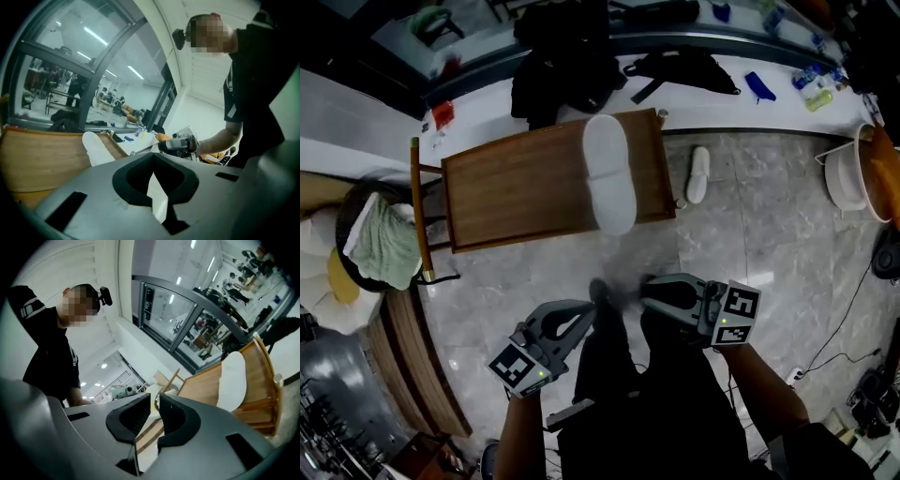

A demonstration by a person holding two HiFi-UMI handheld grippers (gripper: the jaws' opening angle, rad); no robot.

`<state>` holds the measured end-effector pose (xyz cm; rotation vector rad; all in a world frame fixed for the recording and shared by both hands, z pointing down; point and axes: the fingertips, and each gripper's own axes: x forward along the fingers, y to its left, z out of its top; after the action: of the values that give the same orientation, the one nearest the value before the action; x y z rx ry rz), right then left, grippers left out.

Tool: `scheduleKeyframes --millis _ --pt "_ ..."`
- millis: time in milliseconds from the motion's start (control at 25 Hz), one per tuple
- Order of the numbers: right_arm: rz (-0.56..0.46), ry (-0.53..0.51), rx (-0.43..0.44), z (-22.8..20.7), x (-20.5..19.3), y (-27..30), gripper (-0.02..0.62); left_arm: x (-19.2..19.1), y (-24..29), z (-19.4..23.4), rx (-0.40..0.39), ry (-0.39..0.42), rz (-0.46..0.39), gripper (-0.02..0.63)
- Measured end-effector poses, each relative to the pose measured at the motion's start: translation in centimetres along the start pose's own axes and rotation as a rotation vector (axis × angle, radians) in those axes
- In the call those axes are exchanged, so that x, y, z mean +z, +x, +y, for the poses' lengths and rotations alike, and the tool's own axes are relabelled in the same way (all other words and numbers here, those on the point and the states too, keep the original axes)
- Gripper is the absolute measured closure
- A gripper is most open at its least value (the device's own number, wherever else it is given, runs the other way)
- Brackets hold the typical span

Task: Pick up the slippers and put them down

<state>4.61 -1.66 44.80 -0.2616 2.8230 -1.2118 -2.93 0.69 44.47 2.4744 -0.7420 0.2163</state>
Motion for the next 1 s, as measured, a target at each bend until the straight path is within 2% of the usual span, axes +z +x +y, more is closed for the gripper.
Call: scheduleKeyframes --millis 200,280,320,360,480,680,1000 --pt "-0.138 0.21 -0.106 -7.4 -2.1 0.6 0.56 -3.0 1.2 4.6 -0.035 -0.012 0.04 0.594" --pt "-0.174 0.281 -0.128 -9.6 -3.1 1.1 0.519 -4.1 1.7 6.2 -0.053 0.002 0.047 0.594" --pt "-0.182 0.313 -0.138 -10.5 -3.7 1.4 0.473 -4.6 2.0 6.7 -0.063 0.008 0.049 0.594" --pt "-0.19 0.346 -0.147 -11.3 -4.2 1.6 0.457 -5.1 2.2 7.1 -0.072 0.01 0.053 0.594" --pt "-0.22 0.443 -0.172 -13.7 -5.3 2.3 0.449 -6.6 2.8 8.6 -0.089 0.004 0.068 0.594" --pt "-0.216 0.604 -0.251 -17.7 -8.2 3.5 0.405 -8.9 3.8 10.2 -0.128 0.032 0.074 0.594" --pt "-0.267 0.672 -0.254 -20.6 -8.8 4.7 0.391 -11.6 5.9 12.5 -0.142 0.052 0.06 0.594"
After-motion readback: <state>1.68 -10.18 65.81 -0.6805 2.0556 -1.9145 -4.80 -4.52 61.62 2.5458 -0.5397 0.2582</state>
